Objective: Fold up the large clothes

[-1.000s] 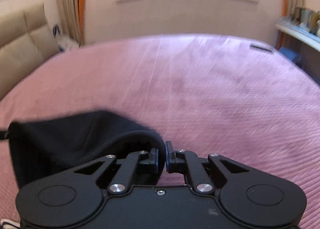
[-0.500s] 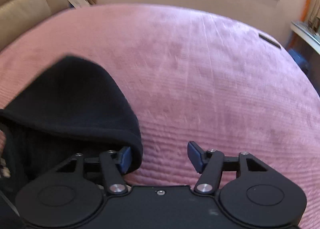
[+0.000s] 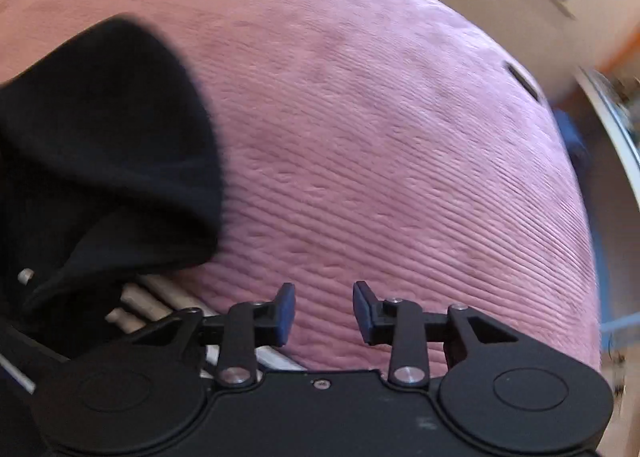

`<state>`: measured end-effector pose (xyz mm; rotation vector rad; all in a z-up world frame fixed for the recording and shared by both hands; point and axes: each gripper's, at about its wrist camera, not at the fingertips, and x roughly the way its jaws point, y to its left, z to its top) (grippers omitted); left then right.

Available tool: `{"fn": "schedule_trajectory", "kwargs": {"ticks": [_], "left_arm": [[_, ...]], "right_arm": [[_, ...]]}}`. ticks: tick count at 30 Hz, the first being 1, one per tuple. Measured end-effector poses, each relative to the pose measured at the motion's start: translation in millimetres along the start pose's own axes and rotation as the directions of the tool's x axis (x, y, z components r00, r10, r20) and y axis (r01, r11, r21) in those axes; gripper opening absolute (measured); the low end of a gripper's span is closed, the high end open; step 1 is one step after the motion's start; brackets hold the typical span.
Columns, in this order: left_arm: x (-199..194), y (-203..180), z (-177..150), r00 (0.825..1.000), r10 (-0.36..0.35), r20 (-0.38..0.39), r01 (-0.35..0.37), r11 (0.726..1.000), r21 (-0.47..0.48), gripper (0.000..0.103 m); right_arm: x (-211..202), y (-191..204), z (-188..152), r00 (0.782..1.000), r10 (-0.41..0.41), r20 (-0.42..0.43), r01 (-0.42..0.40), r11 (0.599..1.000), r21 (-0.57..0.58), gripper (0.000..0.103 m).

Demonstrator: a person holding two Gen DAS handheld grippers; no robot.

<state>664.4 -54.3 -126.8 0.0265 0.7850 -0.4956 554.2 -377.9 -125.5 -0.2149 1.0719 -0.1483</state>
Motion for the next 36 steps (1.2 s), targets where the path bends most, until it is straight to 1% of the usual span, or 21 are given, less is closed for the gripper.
{"fn": "schedule_trajectory", "kwargs": {"ticks": [2,3,5,6,8,9,11,13,15,17,19,22,23,25,28,29,30,31,33,34,36], "left_arm": [[26,-3,-3,0.998,-0.043,-0.034,0.043,0.999,-0.02,0.044],[39,-9,-7,0.998,-0.037,-0.06,0.037,0.999,-0.006,0.039],[60,-11,-17,0.994,0.002,-0.111,-0.002,1.0,0.001,0.037],[66,-10,-25,0.991,0.025,-0.135,-0.026,1.0,-0.004,0.033],[64,-2,-38,0.99,0.022,-0.141,-0.026,0.999,-0.025,0.033],[61,3,-44,0.99,0.013,-0.138,-0.018,0.999,-0.034,0.032],[53,11,-50,0.992,0.004,-0.124,-0.009,0.999,-0.037,0.031],[51,18,-52,0.992,0.025,-0.123,-0.027,0.999,-0.019,0.029],[48,28,-52,0.992,0.042,-0.115,-0.045,0.999,-0.031,0.025],[45,39,-54,0.99,0.069,-0.125,-0.075,0.996,-0.044,0.026],[40,46,-54,0.984,0.124,-0.131,-0.129,0.991,-0.032,0.034],[27,60,-47,0.988,0.076,-0.135,-0.084,0.995,-0.049,0.034],[23,61,-41,0.99,0.061,-0.126,-0.067,0.997,-0.045,0.036],[22,52,-26,0.992,0.059,-0.11,-0.059,0.998,0.001,0.052],[37,35,-2,0.992,0.045,-0.116,-0.034,0.995,0.088,0.056],[44,33,8,0.992,0.009,-0.123,0.001,0.997,0.084,0.056],[51,31,16,0.992,-0.022,-0.126,0.032,0.996,0.078,0.058],[59,31,22,0.99,-0.042,-0.133,0.053,0.995,0.082,0.064],[80,34,29,0.982,-0.064,-0.177,0.08,0.993,0.085,0.065],[93,38,31,0.979,-0.056,-0.195,0.073,0.994,0.079,0.064],[110,47,35,0.968,-0.102,-0.23,0.113,0.993,0.035,0.065]], "right_arm": [[-9,6,29,0.983,0.145,0.11,-0.155,0.984,0.088,0.041],[-8,16,43,0.961,0.229,0.158,-0.246,0.964,0.098,0.041],[5,53,68,0.897,0.36,0.255,-0.388,0.919,0.065,0.037],[17,72,77,0.876,0.395,0.276,-0.42,0.907,0.038,0.036],[52,108,93,0.843,0.459,0.281,-0.479,0.878,0.0,0.032],[69,120,100,0.838,0.477,0.265,-0.491,0.871,-0.015,0.031],[110,139,120,0.885,0.422,0.197,-0.422,0.906,-0.044,0.028],[120,136,123,0.898,0.377,0.226,-0.385,0.923,-0.011,0.017],[119,123,125,0.925,0.308,0.223,-0.329,0.942,0.061,0.006],[110,101,117,0.932,0.288,0.222,-0.317,0.942,0.109,0.007],[90,83,103,0.939,0.257,0.23,-0.284,0.954,0.094,0.016],[61,47,81,0.933,0.288,0.217,-0.317,0.942,0.114,0.038],[55,34,76,0.928,0.308,0.208,-0.338,0.933,0.125,0.039],[53,19,70,0.914,0.371,0.165,-0.394,0.909,0.137,0.04],[59,10,74,0.893,0.429,0.135,-0.443,0.891,0.102,0.042],[65,11,77,0.89,0.44,0.119,-0.451,0.888,0.091,0.047],[73,13,82,0.883,0.459,0.098,-0.467,0.88,0.089,0.062],[79,13,83,0.874,0.479,0.078,-0.484,0.87,0.089,0.071],[91,17,86,0.865,0.499,0.043,-0.501,0.863,0.069,0.071],[94,20,86,0.868,0.495,0.033,-0.496,0.867,0.047,0.071],[104,28,87,0.877,0.48,0.008,-0.48,0.877,0.009,0.072]]}}
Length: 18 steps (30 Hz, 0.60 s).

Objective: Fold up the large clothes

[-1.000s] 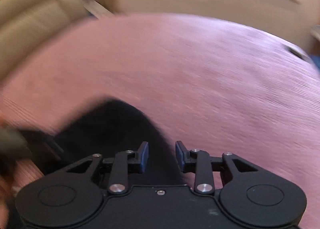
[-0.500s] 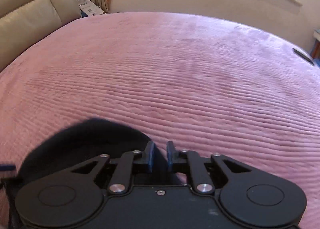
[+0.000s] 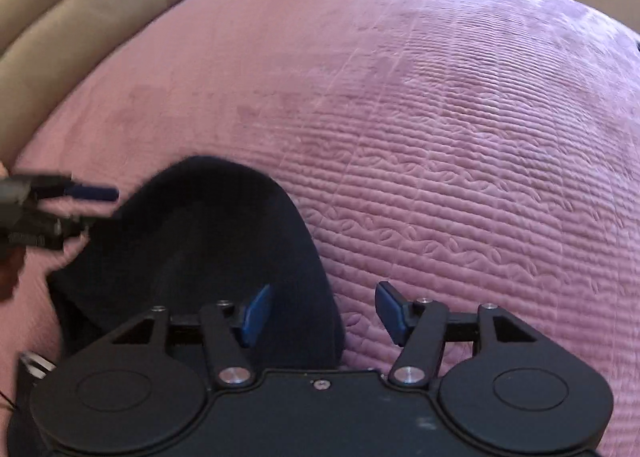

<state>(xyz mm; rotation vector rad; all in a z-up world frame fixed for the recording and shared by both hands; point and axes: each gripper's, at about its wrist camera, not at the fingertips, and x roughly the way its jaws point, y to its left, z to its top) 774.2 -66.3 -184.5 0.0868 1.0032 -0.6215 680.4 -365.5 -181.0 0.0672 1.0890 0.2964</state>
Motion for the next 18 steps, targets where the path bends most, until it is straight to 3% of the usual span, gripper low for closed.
{"fn": "schedule_trajectory", "kwargs": {"ticks": [3,4,8,9,10,11,13,18], "left_arm": [[26,16,2,0.984,-0.144,-0.1,0.139,0.989,-0.059,0.072],[34,21,2,0.98,-0.157,-0.121,0.146,0.985,-0.095,0.072],[42,33,7,0.971,-0.223,-0.091,0.206,0.964,-0.167,0.068],[44,34,7,0.969,-0.233,-0.083,0.217,0.962,-0.167,0.055],[45,33,7,0.97,-0.229,-0.081,0.215,0.964,-0.159,0.027],[47,31,7,0.968,-0.237,-0.088,0.223,0.964,-0.146,0.013],[40,22,2,0.968,-0.245,-0.056,0.239,0.966,-0.102,0.009],[-8,-2,-7,0.973,-0.223,0.06,0.224,0.975,-0.01,0.008]], "right_arm": [[17,-6,2,0.998,0.055,-0.022,-0.055,0.998,-0.002,0.072],[21,-6,2,0.997,0.077,-0.023,-0.077,0.997,0.001,0.072],[34,1,6,0.994,0.106,-0.009,-0.106,0.993,-0.056,0.055],[34,3,6,0.993,0.115,-0.002,-0.115,0.991,-0.064,0.046],[31,4,6,0.992,0.123,-0.001,-0.122,0.99,-0.077,0.034],[29,5,5,0.992,0.129,0.005,-0.128,0.988,-0.086,0.028],[20,9,2,0.992,0.121,0.029,-0.117,0.986,-0.117,0.014],[-28,26,-15,0.985,0.084,0.149,-0.055,0.981,-0.183,0.01]]}}
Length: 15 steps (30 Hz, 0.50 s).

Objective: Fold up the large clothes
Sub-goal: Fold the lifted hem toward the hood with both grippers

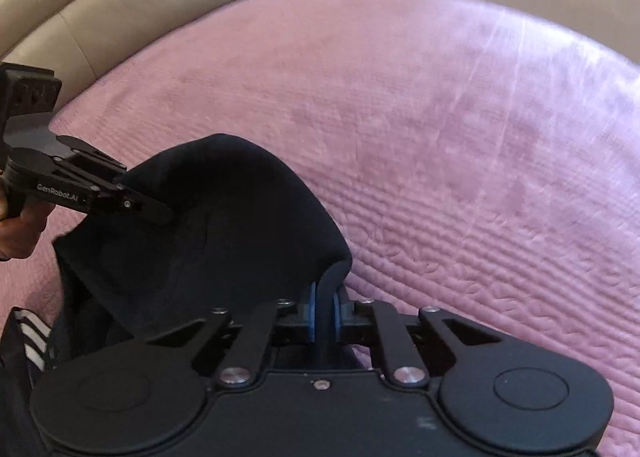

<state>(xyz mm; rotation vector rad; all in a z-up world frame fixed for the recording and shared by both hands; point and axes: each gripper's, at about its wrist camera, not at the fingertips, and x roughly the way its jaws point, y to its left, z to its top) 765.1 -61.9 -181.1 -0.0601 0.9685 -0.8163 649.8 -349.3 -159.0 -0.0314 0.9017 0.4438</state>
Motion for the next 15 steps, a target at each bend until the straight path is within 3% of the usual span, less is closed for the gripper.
{"fn": "schedule_trajectory", "kwargs": {"ticks": [4,6,10,15], "left_arm": [[-57,-41,-8,0.993,-0.04,0.112,0.032,0.997,0.075,0.008],[-87,-70,-18,0.988,-0.035,0.151,0.013,0.99,0.142,0.008],[-134,-121,-47,0.981,-0.045,0.19,0.004,0.978,0.209,0.009],[-182,-184,-97,0.972,0.014,0.234,-0.084,0.953,0.292,0.009]], "right_arm": [[-60,31,-6,0.989,-0.087,0.123,0.093,0.995,-0.042,0.009],[-93,52,-15,0.974,-0.123,0.192,0.143,0.985,-0.096,0.009],[-156,87,-38,0.95,-0.148,0.274,0.193,0.97,-0.145,0.009],[-220,137,-81,0.919,-0.191,0.346,0.282,0.93,-0.236,0.008]]}}
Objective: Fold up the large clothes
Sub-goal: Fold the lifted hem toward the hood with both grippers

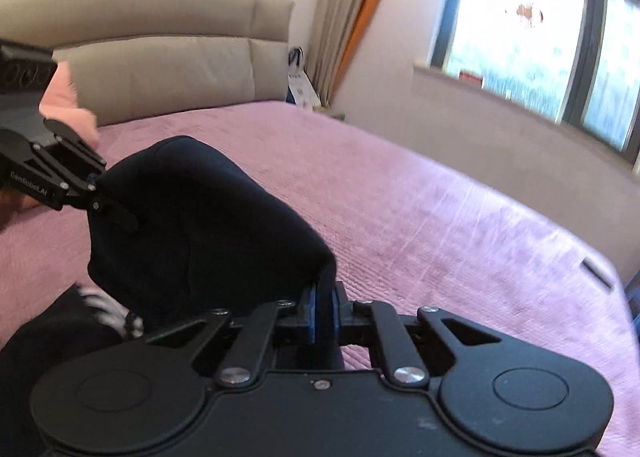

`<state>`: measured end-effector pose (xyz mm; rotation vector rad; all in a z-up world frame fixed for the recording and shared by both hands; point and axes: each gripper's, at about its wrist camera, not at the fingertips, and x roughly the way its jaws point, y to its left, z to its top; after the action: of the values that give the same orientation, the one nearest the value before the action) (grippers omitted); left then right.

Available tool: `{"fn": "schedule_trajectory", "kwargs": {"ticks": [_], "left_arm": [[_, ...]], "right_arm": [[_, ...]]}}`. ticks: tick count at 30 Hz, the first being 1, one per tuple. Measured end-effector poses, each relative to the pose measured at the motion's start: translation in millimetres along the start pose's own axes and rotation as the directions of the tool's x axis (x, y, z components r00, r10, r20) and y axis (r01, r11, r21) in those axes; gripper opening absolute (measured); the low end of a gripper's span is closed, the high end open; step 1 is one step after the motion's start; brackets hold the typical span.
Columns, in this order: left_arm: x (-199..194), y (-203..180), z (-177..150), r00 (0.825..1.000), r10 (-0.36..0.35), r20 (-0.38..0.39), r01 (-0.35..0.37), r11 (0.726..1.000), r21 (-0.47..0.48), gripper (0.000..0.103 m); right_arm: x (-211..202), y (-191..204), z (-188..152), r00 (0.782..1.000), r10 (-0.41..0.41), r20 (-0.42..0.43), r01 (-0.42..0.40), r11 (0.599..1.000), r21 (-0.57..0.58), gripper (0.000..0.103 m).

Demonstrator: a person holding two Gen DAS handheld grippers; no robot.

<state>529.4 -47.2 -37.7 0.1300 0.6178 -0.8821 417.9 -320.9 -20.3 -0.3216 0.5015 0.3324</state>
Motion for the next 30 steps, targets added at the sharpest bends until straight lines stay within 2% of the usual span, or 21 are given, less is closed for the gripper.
{"fn": "schedule_trajectory", "kwargs": {"ticks": [3,7,9,10,12,13,15,16,17,18,19,21,24,28,30], "left_arm": [[-26,-41,-22,0.997,0.077,-0.02,-0.076,0.996,0.053,0.009],[-36,-85,-65,0.988,0.134,-0.071,-0.129,0.99,0.065,0.009],[-36,-106,-94,0.98,0.168,-0.102,-0.158,0.983,0.097,0.009],[-33,-116,-112,0.976,0.167,-0.137,-0.156,0.984,0.091,0.009],[-32,-128,-145,0.962,0.171,-0.213,-0.161,0.985,0.064,0.01],[-32,-132,-161,0.954,0.182,-0.237,-0.178,0.983,0.038,0.01],[-35,-133,-176,0.949,0.186,-0.254,-0.194,0.981,-0.008,0.009],[-34,-134,-180,0.95,0.192,-0.246,-0.206,0.978,-0.032,0.009],[-32,-133,-178,0.951,0.194,-0.241,-0.21,0.977,-0.04,0.01],[-29,-133,-176,0.951,0.197,-0.238,-0.213,0.976,-0.04,0.01],[-29,-132,-173,0.953,0.194,-0.233,-0.211,0.976,-0.048,0.01],[-28,-125,-166,0.959,0.175,-0.223,-0.196,0.977,-0.078,0.01],[-33,-117,-160,0.966,0.155,-0.205,-0.184,0.974,-0.133,0.01],[-33,-113,-144,0.977,0.127,-0.169,-0.162,0.963,-0.217,0.01],[-37,-108,-137,0.983,0.113,-0.147,-0.148,0.957,-0.25,0.01]], "right_arm": [[-38,29,-12,0.999,-0.04,0.029,0.042,0.996,-0.077,0.004],[-65,63,-42,0.997,-0.073,0.04,0.078,0.988,-0.131,0.004],[-62,75,-63,0.999,-0.042,-0.021,0.039,0.992,-0.119,0.004],[-63,82,-78,0.998,-0.004,-0.07,-0.003,0.996,-0.093,0.004],[-69,94,-97,0.992,0.021,-0.121,-0.033,0.995,-0.095,0.004],[-69,97,-107,0.988,0.039,-0.152,-0.052,0.995,-0.081,0.013],[-65,93,-117,0.974,0.082,-0.209,-0.083,0.997,0.007,0.023],[-59,89,-121,0.965,0.113,-0.235,-0.098,0.992,0.074,0.029],[-56,87,-122,0.959,0.129,-0.251,-0.106,0.989,0.104,0.03],[-54,89,-124,0.954,0.134,-0.269,-0.111,0.989,0.101,0.037],[-55,92,-124,0.949,0.136,-0.283,-0.116,0.989,0.088,0.057],[-63,97,-126,0.942,0.178,-0.286,-0.16,0.983,0.084,0.081],[-81,110,-136,0.932,0.205,-0.299,-0.206,0.978,0.029,0.08],[-74,136,-143,0.938,0.182,-0.294,-0.211,0.975,-0.068,0.08],[-65,147,-144,0.95,0.155,-0.273,-0.185,0.979,-0.09,0.08]]}}
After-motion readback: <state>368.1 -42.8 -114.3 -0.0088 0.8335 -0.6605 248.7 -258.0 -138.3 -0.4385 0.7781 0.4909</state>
